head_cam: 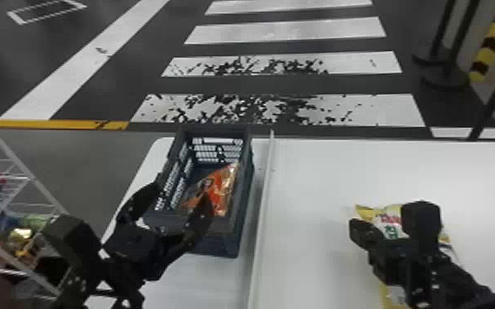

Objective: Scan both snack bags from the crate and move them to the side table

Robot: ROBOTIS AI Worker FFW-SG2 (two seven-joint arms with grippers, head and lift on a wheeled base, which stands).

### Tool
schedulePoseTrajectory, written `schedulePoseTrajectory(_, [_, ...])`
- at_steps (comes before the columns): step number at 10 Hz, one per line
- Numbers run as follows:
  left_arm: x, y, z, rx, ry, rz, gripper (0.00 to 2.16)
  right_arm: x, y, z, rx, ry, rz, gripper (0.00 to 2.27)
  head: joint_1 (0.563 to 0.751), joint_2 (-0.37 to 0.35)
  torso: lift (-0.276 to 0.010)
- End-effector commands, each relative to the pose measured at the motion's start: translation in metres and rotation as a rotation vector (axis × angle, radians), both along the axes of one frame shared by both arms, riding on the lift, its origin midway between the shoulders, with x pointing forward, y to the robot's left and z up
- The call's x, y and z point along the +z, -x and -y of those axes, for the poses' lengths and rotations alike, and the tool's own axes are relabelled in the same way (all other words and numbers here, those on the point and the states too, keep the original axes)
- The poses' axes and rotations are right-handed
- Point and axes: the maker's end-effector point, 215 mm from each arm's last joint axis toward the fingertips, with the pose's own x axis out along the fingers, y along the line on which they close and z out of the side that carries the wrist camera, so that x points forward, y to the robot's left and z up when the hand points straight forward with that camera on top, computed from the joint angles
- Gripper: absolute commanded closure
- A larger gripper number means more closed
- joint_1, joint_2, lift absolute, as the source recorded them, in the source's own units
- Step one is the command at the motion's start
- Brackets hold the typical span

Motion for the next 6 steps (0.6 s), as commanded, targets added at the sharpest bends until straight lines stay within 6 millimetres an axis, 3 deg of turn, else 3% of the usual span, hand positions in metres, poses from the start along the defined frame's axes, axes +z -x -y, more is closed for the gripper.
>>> schedulePoseTrajectory(1, [0.000, -0.001, 0.001, -0.001, 0.001, 0.001, 0.03, -0.003, 0.001, 0.012, -0.022, -0.004, 0.002, 2.01, 0.695, 0.152, -0.095])
schedulePoseTrajectory(3, [-0.001, -0.002, 0.000, -0.003, 0.000, 0.001, 0.03, -0.004, 0.003, 0.019, -0.034, -0.007, 0.007, 2.01, 0.695, 0.137, -0.095])
schedulePoseTrajectory(6, [0.000, -0.004, 0.005, -0.011, 0.007, 0.004, 0.03, -0.002, 0.002, 0.044, -0.074, -0.021, 0.019, 2.01, 0.695, 0.117, -0.095])
